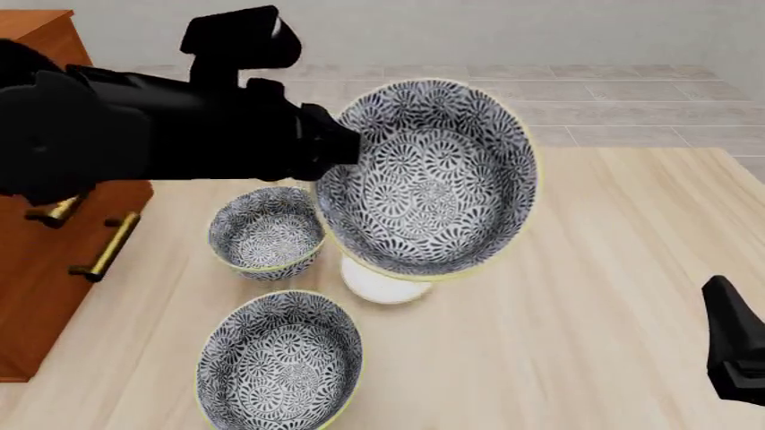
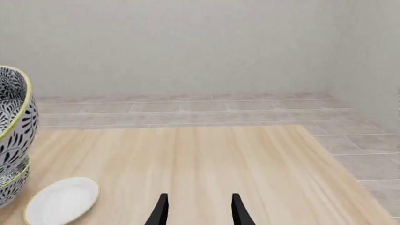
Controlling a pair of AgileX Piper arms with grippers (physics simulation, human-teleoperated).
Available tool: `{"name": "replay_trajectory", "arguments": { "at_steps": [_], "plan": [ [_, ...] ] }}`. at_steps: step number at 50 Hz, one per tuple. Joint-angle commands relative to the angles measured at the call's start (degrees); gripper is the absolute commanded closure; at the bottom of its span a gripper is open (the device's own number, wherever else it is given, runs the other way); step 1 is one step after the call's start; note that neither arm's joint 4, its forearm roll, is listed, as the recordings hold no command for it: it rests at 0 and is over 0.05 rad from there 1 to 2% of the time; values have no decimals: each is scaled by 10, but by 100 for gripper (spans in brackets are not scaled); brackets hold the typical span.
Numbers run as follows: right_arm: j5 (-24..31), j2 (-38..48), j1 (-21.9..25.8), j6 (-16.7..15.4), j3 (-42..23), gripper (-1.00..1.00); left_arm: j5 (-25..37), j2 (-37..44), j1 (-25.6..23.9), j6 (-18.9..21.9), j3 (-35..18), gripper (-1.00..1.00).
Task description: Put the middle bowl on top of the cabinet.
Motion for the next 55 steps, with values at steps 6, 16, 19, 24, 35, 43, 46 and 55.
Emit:
{"name": "replay_trajectory", "arguments": {
  "at_steps": [6,16,19,24,35,43,46,55],
  "plan": [
    [1,-2,-1,-1,0,-100,66,-59,71,37,-45,100],
    [2,-3,-1,-1,0,-100,92,-67,109,35,-58,100],
    [1,-3,-1,-2,0,-100,105,-70,119,38,-68,100],
    [2,-3,-1,-3,0,-100,121,-77,124,39,-77,100],
    [2,-3,-1,-5,0,-100,146,-90,163,44,-101,100],
    [2,-3,-1,-6,0,-100,170,-102,203,52,-120,100],
    [2,-3,-1,-6,0,-100,178,-105,215,51,-127,100],
    [2,-3,-1,-6,0,-100,199,-107,262,59,-145,100]
  ]
}}
